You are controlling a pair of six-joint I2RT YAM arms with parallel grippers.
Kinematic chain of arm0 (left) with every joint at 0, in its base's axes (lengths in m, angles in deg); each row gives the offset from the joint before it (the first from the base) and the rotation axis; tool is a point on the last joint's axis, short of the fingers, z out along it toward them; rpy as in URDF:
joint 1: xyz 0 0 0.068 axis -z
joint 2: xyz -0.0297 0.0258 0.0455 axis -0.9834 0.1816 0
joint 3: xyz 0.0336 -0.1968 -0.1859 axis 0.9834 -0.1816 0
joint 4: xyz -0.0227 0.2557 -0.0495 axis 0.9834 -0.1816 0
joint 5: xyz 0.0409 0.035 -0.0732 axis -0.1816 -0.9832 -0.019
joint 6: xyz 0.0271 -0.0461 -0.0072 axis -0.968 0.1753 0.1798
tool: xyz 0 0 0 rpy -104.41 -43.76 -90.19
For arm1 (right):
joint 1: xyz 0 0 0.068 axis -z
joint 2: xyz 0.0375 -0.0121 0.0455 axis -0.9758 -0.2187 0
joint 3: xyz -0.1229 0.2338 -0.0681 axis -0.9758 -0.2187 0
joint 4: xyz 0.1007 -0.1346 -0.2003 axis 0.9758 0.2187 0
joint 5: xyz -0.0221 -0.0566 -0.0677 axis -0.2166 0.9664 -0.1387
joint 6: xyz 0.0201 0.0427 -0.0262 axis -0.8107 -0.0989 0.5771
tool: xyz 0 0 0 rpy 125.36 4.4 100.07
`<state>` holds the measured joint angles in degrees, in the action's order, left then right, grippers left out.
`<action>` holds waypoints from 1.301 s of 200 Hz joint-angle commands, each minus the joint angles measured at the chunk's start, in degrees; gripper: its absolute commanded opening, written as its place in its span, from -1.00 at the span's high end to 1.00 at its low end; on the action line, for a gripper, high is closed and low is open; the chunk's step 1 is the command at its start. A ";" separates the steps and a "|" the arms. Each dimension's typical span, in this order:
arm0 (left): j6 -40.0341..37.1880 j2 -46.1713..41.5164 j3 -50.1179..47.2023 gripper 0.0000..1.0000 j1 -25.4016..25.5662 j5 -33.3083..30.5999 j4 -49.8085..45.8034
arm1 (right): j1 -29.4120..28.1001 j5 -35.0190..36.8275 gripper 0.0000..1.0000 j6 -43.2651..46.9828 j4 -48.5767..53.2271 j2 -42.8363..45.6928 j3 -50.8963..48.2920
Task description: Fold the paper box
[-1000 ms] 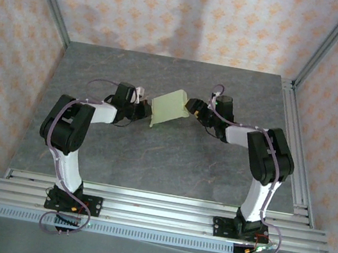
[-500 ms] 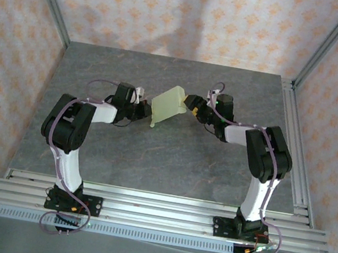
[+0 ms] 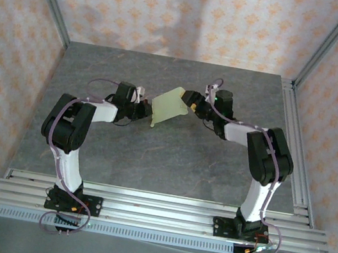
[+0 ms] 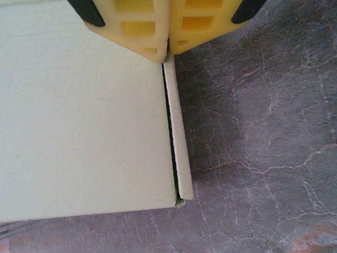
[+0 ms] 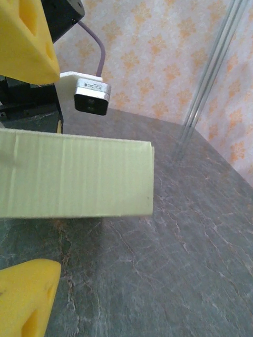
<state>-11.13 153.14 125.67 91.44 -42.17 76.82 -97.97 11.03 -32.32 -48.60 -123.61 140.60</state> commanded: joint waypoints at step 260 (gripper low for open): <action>-59.05 -30.55 -17.28 -1.00 28.02 -58.38 11.40 | 1.81 -4.23 0.30 -1.21 12.48 13.32 0.50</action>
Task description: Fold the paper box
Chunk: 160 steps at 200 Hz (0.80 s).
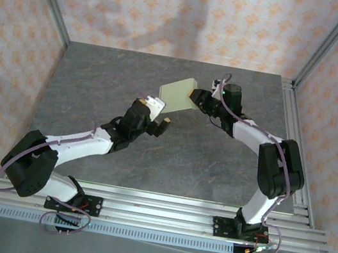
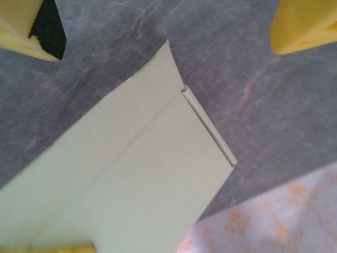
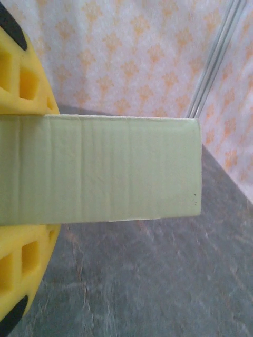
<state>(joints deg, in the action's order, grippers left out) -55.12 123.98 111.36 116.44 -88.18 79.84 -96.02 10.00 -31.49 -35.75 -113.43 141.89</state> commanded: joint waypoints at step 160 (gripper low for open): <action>-47.19 19.88 0.03 -0.87 11.10 -39.36 44.15 | -0.07 -7.40 0.32 -8.94 3.70 10.28 -4.16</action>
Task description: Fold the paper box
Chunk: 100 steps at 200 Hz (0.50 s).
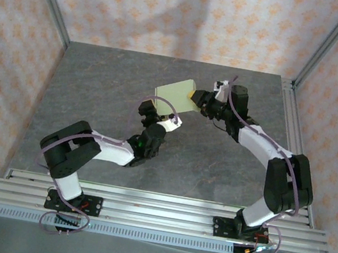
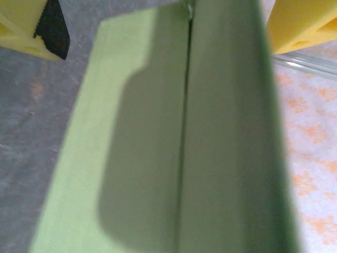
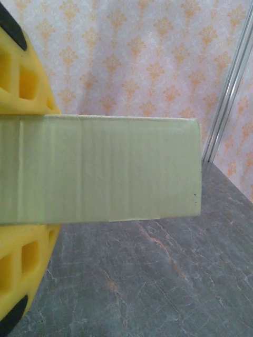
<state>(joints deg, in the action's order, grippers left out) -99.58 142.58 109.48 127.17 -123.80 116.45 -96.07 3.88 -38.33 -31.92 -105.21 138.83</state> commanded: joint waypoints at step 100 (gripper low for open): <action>0.13 1.23 4.13 0.00 0.43 -1.48 3.53 | -0.39 -1.20 0.32 -4.63 -1.99 2.30 -3.60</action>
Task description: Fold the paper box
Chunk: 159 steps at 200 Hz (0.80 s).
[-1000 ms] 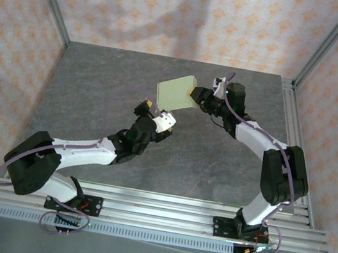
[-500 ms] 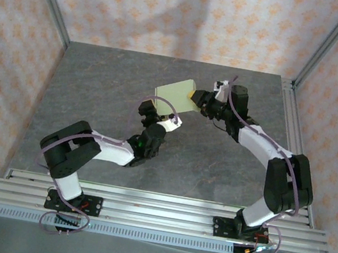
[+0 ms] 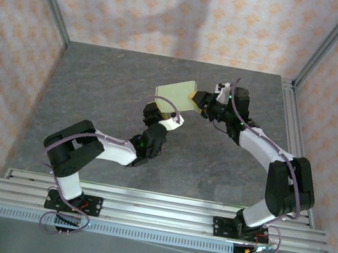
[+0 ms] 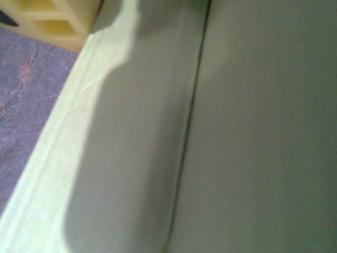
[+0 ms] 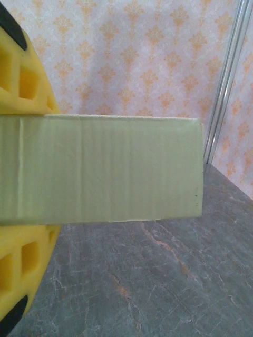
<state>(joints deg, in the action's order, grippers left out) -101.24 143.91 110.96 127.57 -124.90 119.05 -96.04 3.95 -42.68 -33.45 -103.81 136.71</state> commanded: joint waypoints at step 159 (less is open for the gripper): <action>26.65 -11.73 4.85 0.55 -3.17 16.70 -39.54 | 1.86 8.63 -0.78 11.63 5.21 2.78 1.10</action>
<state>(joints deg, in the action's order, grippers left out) -84.72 136.28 113.41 126.23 -115.15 93.10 -95.61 8.47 -35.77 -30.79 -103.57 136.66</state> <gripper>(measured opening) 0.321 0.886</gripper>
